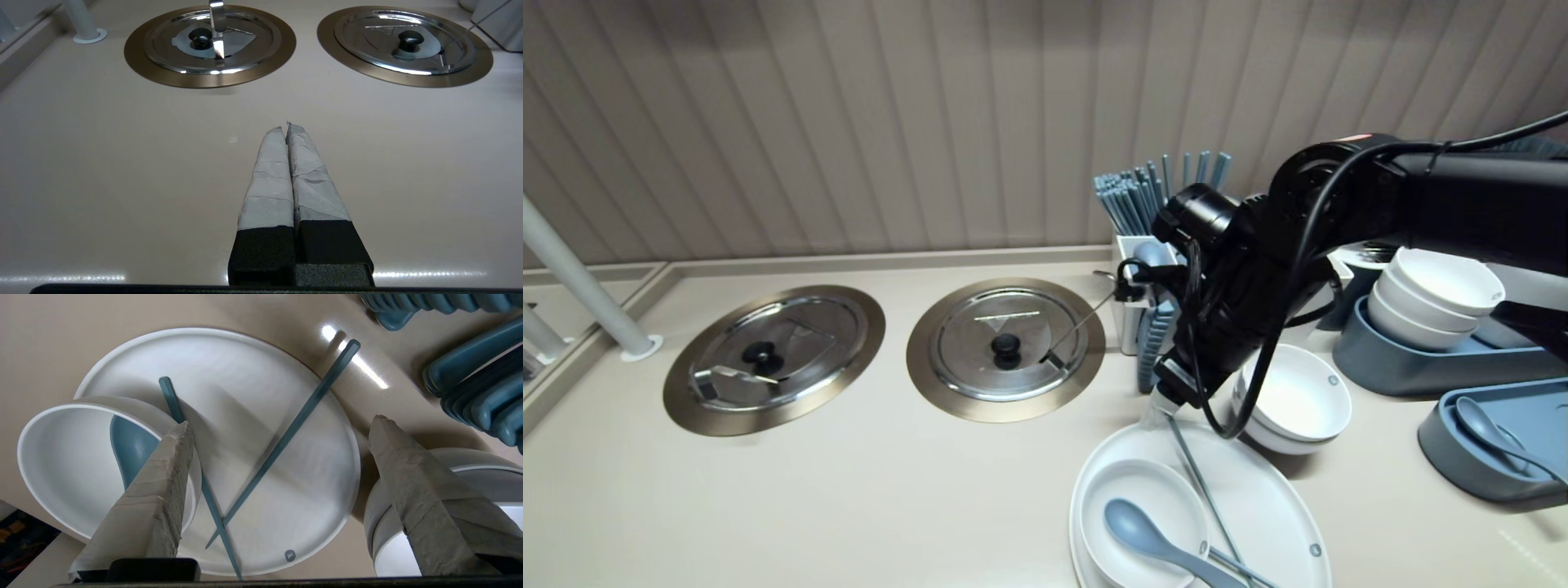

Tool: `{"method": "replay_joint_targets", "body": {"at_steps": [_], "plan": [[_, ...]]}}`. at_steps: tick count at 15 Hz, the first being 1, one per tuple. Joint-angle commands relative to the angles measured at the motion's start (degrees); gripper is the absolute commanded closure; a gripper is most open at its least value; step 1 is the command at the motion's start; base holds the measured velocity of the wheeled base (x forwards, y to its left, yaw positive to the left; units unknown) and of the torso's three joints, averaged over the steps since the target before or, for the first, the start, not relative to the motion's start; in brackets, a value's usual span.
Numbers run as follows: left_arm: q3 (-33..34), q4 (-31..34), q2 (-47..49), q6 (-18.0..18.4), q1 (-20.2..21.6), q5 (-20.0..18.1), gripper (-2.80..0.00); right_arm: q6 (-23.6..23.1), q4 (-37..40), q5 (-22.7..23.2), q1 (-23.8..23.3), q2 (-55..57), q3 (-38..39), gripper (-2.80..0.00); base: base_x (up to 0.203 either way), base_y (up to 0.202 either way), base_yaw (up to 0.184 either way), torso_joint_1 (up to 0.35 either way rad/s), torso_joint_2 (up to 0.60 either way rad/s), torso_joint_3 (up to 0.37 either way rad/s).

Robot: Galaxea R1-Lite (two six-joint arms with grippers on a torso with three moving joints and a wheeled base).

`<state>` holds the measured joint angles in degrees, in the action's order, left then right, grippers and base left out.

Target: Pick the chopsticks and place it on the plate, then put the spoon back from the bowl

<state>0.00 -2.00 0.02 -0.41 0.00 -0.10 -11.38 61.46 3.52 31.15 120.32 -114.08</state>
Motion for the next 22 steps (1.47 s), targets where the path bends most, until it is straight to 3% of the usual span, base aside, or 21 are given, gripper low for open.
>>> {"method": "replay_joint_targets", "body": {"at_steps": [1,14,15,16,22], "plan": [[0.44,-0.02,-0.02,-0.03,0.00,0.01,0.00,0.24,0.32,0.08,-0.26,-2.11,0.08,-2.80,0.000,0.000,0.000,0.000,0.00,0.000],[0.44,-0.02,-0.02,-0.02,0.00,0.01,0.00,0.30,0.59,0.96,-0.65,-3.78,0.09,-2.80,0.000,0.000,0.000,0.000,0.00,0.000],[0.44,-0.02,-0.02,-0.02,0.00,0.01,0.00,0.30,0.59,0.96,-0.65,-3.87,0.09,-1.74,0.000,0.000,0.000,0.000,0.00,0.000],[0.44,-0.02,-0.02,-0.02,0.00,0.01,0.00,0.30,0.64,0.96,-0.63,-4.13,0.10,0.00,0.000,0.000,0.000,0.000,0.00,0.000],[0.44,-0.02,-0.02,-0.11,0.00,0.01,0.00,0.22,0.85,1.12,-0.47,-5.81,0.71,0.00,0.000,0.000,0.000,0.000,0.00,0.000]]}}
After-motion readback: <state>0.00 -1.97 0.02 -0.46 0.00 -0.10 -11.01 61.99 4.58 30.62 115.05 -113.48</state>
